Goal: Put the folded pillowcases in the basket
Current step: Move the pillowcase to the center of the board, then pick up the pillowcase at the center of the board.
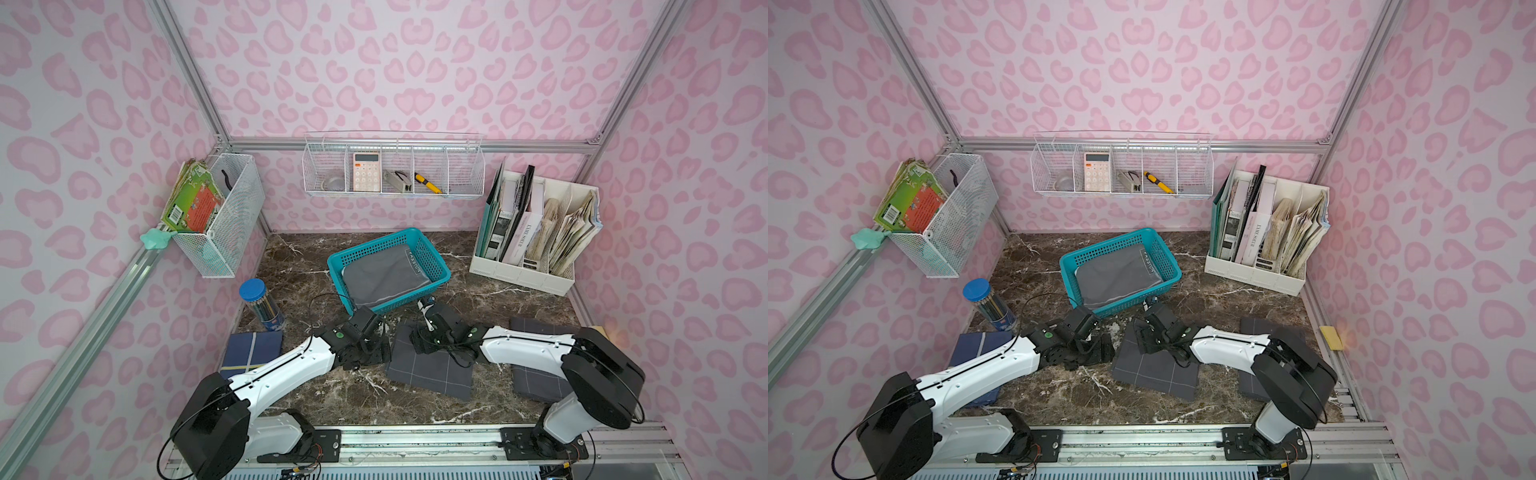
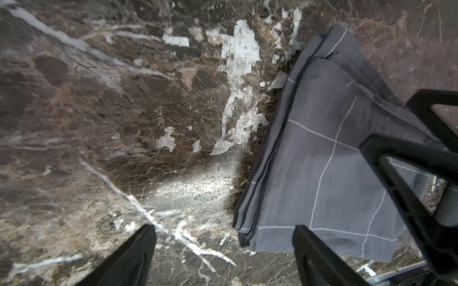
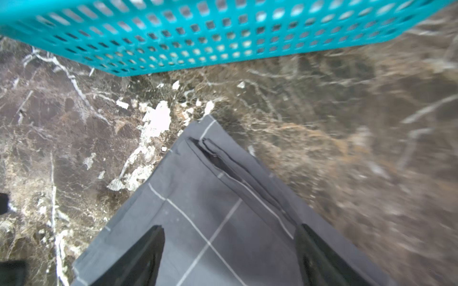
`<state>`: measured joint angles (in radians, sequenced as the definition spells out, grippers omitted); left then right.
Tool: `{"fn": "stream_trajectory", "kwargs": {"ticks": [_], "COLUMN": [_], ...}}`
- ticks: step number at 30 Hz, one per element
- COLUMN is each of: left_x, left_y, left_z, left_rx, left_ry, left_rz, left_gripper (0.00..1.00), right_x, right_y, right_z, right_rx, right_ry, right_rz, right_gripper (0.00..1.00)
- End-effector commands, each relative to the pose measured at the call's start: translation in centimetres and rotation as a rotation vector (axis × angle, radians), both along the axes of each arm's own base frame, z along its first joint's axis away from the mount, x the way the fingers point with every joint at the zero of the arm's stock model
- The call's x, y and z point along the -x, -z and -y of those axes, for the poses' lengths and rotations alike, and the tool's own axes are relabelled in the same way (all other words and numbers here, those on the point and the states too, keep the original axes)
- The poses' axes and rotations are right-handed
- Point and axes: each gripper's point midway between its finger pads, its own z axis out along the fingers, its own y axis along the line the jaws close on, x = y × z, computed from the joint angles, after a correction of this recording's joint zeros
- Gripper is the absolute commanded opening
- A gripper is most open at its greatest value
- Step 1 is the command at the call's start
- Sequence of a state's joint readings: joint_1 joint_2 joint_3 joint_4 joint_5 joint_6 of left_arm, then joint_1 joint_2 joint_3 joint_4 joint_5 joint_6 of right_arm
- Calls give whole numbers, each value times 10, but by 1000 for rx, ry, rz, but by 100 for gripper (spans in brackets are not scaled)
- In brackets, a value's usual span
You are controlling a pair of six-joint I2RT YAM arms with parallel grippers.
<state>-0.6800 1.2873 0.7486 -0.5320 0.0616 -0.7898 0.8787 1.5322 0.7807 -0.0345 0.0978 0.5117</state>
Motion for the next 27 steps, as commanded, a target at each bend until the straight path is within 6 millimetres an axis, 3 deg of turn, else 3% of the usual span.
{"fn": "stream_trajectory", "kwargs": {"ticks": [1, 6, 9, 15, 21, 23, 27], "left_x": [-8, -16, -18, -17, 0, 6, 13], "left_y": [-8, -4, 5, 18, 31, 32, 31], "left_z": [25, 44, 50, 46, 30, 23, 7], "left_rx": [88, 62, 49, 8, -49, -56, -92], "left_ry": [35, 71, 74, 61, 41, 33, 14], "left_rz": [1, 1, -34, -63, -133, -135, -119], "left_gripper": [90, 90, 89, 92, 94, 94, 93], "right_x": [5, 18, 24, 26, 21, 17, 11], "right_y": [8, 18, 25, 37, 26, 23, 14], "right_z": [41, 79, 83, 65, 30, 26, 39], "right_rx": [61, 22, -20, -76, -134, -130, -100], "right_ry": [74, 163, 182, 160, 69, 66, 107], "right_rz": [-32, -83, -108, -159, -135, -130, -91], "right_gripper": [86, 86, 86, 83, 83, 83, 83]}}
